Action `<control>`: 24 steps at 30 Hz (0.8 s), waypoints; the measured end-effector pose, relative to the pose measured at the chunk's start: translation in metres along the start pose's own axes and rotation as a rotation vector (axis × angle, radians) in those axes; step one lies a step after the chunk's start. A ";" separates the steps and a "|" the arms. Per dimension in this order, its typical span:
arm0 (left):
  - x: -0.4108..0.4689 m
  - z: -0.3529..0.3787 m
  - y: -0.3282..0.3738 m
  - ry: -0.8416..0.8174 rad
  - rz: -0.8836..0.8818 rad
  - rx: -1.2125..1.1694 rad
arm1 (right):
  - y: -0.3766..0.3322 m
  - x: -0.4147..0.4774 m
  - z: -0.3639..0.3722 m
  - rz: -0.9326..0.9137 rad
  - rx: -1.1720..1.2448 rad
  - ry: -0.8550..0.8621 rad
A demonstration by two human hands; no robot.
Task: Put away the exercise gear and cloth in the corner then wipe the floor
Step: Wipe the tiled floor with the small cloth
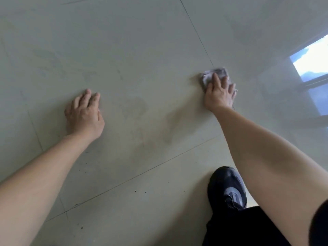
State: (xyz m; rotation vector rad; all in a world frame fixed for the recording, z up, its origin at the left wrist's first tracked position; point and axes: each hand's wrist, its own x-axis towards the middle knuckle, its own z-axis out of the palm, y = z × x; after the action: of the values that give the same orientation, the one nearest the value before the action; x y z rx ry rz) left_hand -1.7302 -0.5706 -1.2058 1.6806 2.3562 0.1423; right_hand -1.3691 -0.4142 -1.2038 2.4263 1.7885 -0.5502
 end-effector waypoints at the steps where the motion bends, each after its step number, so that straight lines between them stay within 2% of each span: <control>1: 0.001 -0.001 0.001 0.013 -0.008 -0.001 | -0.009 0.001 0.002 0.075 0.037 0.010; 3: 0.004 -0.002 0.002 0.045 -0.024 -0.003 | -0.042 -0.009 0.016 0.101 0.075 0.037; 4: 0.005 -0.002 0.002 0.058 -0.028 0.000 | -0.062 -0.018 0.025 0.034 0.081 0.046; 6: 0.008 -0.002 0.001 0.085 -0.026 0.014 | -0.103 -0.044 0.044 -0.209 0.069 0.032; 10: 0.016 0.000 -0.002 0.164 -0.021 0.003 | -0.162 -0.087 0.069 -0.685 -0.059 -0.101; 12: 0.025 0.003 -0.002 0.213 -0.048 -0.009 | -0.164 -0.074 0.063 -0.858 -0.112 -0.133; 14: 0.035 0.007 -0.002 0.238 -0.071 -0.003 | -0.152 -0.036 0.051 -0.944 -0.138 -0.112; 16: 0.047 0.011 -0.004 0.216 -0.074 0.015 | -0.130 0.014 0.033 -0.808 -0.112 -0.060; 21: 0.082 0.014 -0.006 0.111 -0.083 0.022 | -0.079 0.097 -0.008 -0.121 0.001 0.064; 23: 0.100 0.014 -0.005 0.097 -0.105 0.010 | -0.095 0.097 -0.006 0.005 0.051 0.076; 24: 0.108 0.014 -0.004 0.097 -0.121 0.001 | -0.111 0.092 0.000 -0.001 0.065 0.086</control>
State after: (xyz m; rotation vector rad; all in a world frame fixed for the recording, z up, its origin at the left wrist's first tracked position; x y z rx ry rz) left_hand -1.7638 -0.4709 -1.2359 1.5598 2.5211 0.2052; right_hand -1.4494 -0.2956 -1.2173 2.5292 1.8322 -0.5191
